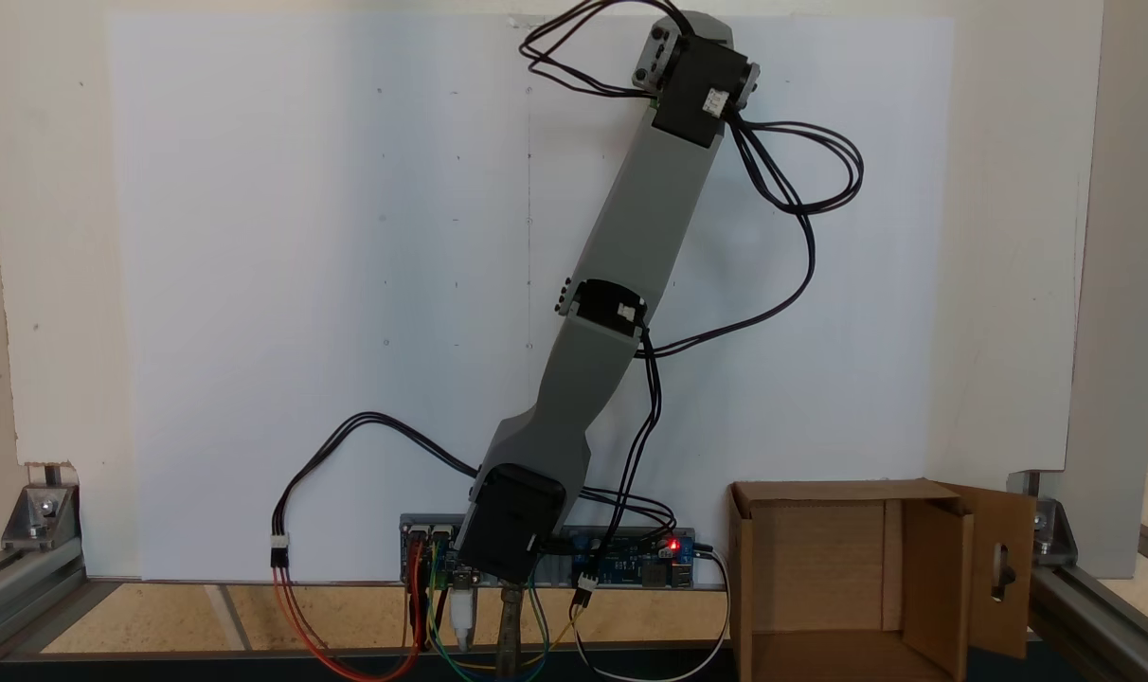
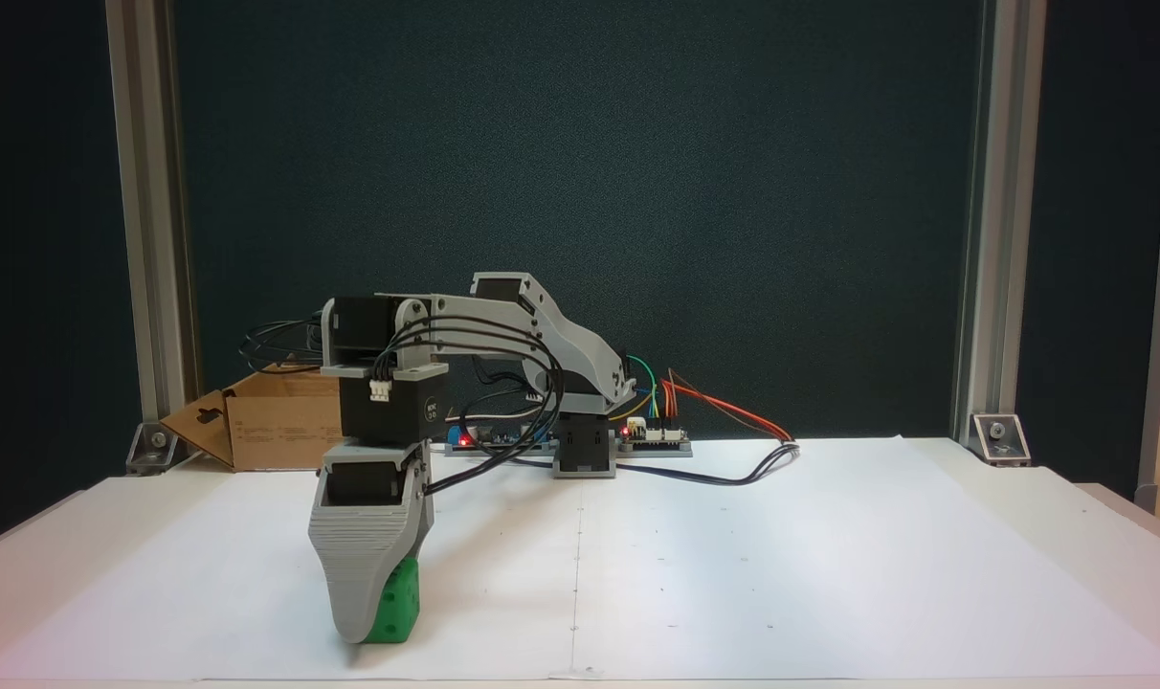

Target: Grasp a green dice and put it in the bin.

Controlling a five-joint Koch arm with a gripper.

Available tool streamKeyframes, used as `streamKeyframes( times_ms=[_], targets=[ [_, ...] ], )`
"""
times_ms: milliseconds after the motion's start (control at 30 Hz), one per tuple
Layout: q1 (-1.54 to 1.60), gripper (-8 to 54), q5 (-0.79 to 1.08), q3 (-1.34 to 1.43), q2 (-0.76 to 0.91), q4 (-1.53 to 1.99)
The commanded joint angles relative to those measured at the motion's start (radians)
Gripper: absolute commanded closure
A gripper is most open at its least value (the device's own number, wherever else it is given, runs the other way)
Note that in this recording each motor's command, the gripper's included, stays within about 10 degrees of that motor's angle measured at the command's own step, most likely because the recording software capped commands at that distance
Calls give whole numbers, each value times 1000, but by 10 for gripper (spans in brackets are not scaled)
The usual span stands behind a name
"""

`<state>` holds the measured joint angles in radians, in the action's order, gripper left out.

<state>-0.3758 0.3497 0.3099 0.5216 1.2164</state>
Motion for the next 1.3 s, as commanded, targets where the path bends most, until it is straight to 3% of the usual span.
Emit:
streamKeyframes(
  times_ms=[0,100,500,767,900,933,1167,1267],
  targets=[
    [-2,44,37,-66,14,-5],
    [-2,75,37,-66,9,-5],
    [-6,76,37,-66,2,-5],
    [-14,186,35,-66,2,-5],
    [-21,329,35,-66,2,-3],
    [-21,341,34,-66,2,-2],
    [-12,341,-5,-66,18,114],
    [8,341,-23,-52,138,173]
  ],
)
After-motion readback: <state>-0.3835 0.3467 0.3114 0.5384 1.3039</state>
